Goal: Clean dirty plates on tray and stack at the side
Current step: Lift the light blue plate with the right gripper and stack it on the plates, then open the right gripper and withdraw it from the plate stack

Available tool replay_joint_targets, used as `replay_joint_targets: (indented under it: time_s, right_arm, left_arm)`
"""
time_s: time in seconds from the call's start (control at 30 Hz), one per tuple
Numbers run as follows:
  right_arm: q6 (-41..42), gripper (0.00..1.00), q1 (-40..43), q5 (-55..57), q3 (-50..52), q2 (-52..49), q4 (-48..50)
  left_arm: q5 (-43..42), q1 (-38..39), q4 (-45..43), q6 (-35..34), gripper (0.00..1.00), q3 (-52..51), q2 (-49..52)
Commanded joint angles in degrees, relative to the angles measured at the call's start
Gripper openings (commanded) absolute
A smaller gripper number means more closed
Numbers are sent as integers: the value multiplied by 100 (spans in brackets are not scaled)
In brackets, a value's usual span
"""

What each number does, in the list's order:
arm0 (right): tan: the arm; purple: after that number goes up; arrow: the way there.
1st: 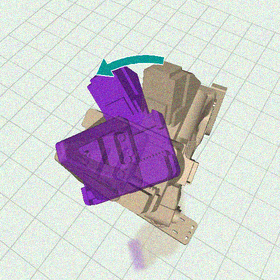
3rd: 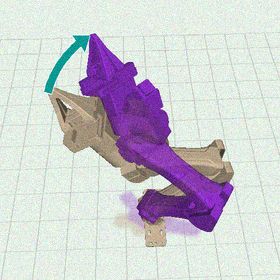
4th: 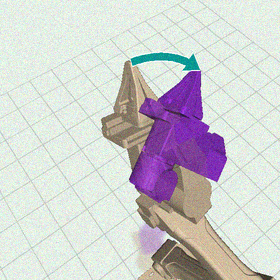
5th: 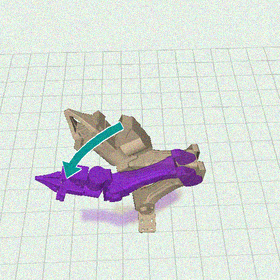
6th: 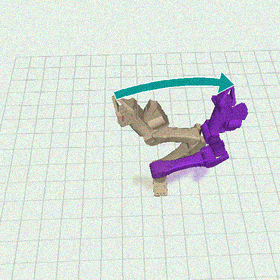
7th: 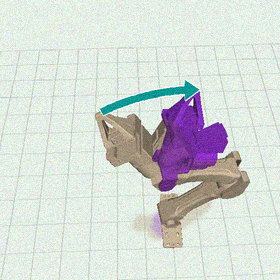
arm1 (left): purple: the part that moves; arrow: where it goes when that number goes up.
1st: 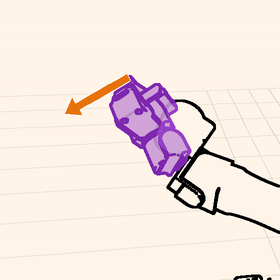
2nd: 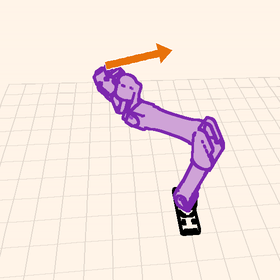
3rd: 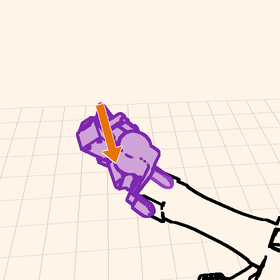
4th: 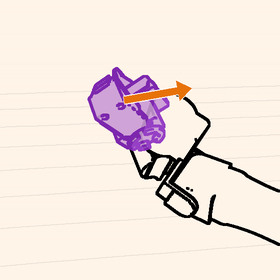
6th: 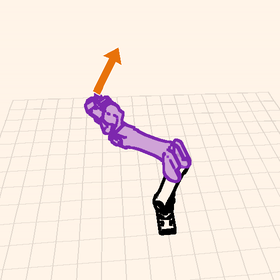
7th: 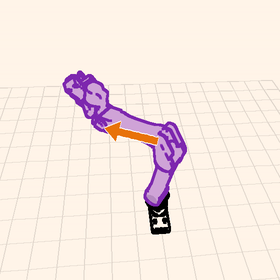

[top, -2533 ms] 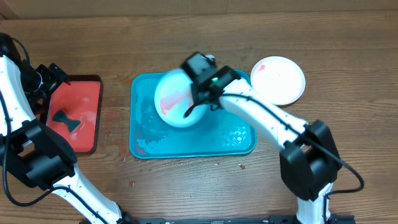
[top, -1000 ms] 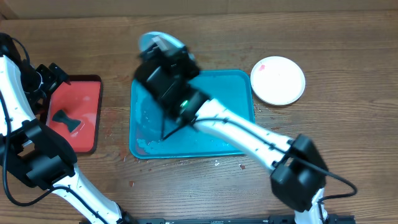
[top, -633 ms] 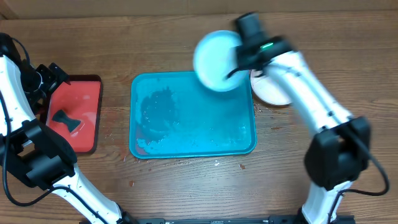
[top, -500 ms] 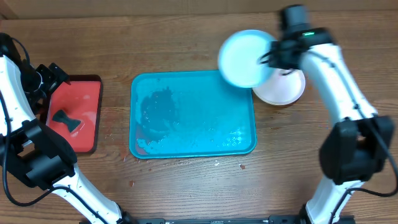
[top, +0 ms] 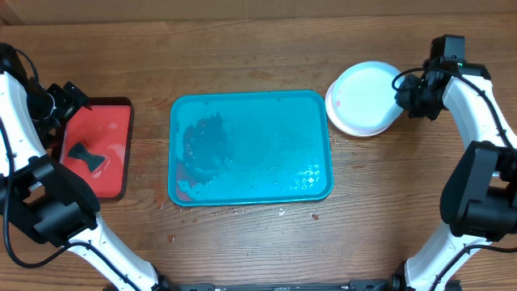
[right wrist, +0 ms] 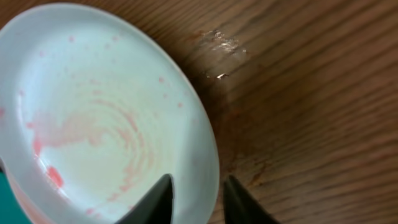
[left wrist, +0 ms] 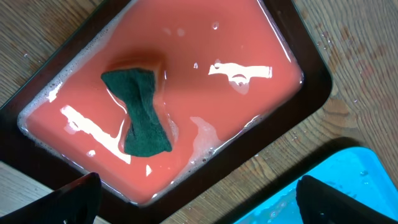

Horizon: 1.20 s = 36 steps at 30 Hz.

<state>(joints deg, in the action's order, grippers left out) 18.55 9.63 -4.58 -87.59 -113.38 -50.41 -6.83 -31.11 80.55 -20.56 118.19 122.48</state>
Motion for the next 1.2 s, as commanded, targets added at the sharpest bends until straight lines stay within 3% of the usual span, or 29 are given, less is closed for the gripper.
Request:
replay_joint_targets:
  time_s: [0.0, 0.13, 0.23, 0.27, 0.53, 0.77, 0.93, 1.17]
  right_arm:
    - [-129, 42, -52, -417, 26, 188, 68]
    - [-221, 58, -133, -935, 4, 214, -157]
    - [-225, 86, -164, -1318, -26, 374, -433]
    - [-225, 100, -164, -1445, -26, 474, -522]
    - [-654, 100, -424, -1609, -22, 1596, -1556]
    - [-684, 100, -1239, -1362, -22, 2592, -2433]
    - [-627, 100, -1823, -1233, -22, 2841, -2907]
    - [-619, 100, -2002, -1738, -22, 2841, -3364]
  left_arm:
    - [-26, 7, -2, 87, 100, 79, -98]
    - [-26, 7, -2, 87, 100, 79, -98]
    - [-26, 7, -2, 87, 100, 79, -98]
    - [-26, 7, -2, 85, 100, 79, -98]
    - [-26, 7, -2, 87, 100, 79, -98]
    - [-26, 7, -2, 87, 100, 79, -98]
    - [-26, 7, -2, 87, 100, 79, -98]
    - [-26, 7, -2, 87, 100, 79, -98]
